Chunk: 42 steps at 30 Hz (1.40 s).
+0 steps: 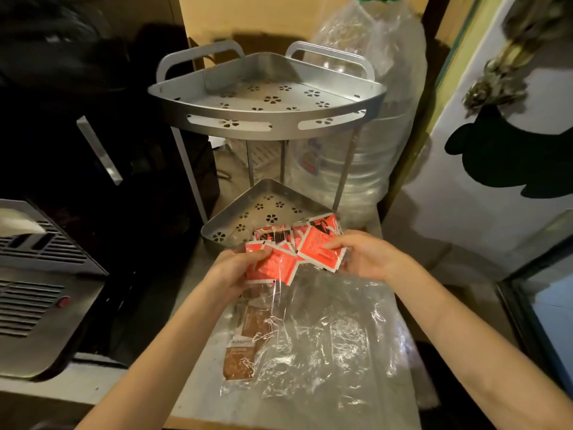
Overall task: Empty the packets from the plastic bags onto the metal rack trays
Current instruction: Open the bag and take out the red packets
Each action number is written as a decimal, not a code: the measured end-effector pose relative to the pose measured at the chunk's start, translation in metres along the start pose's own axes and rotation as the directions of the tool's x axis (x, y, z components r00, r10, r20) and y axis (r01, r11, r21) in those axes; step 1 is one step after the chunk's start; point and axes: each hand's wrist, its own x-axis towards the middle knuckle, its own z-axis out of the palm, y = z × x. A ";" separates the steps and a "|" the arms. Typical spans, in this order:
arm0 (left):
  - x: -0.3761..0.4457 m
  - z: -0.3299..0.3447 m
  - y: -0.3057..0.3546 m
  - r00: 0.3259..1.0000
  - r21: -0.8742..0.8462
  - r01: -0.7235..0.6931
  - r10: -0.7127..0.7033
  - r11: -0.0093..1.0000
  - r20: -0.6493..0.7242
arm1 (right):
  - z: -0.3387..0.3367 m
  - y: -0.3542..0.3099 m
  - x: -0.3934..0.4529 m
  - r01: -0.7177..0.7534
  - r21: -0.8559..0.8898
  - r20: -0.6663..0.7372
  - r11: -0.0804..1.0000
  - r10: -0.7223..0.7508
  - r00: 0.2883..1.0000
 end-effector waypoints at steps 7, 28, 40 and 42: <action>-0.004 0.000 0.005 0.997 0.007 -0.073 0.073 0.997 0.014 | 0.014 0.004 0.002 0.033 0.009 0.076 0.999 -0.034 0.997; -0.108 0.026 0.125 0.336 0.281 -0.931 0.850 0.234 0.406 | 0.043 -0.090 -0.055 0.809 -0.084 0.263 0.582 -0.770 0.581; -0.051 0.008 0.081 0.507 0.378 -0.847 0.782 0.374 0.362 | 0.030 -0.051 -0.010 0.712 -0.316 0.168 0.627 -0.702 0.692; -0.035 0.003 0.073 0.571 0.413 -0.805 0.747 0.426 0.341 | 0.024 -0.041 0.004 0.657 -0.364 0.142 0.660 -0.658 0.739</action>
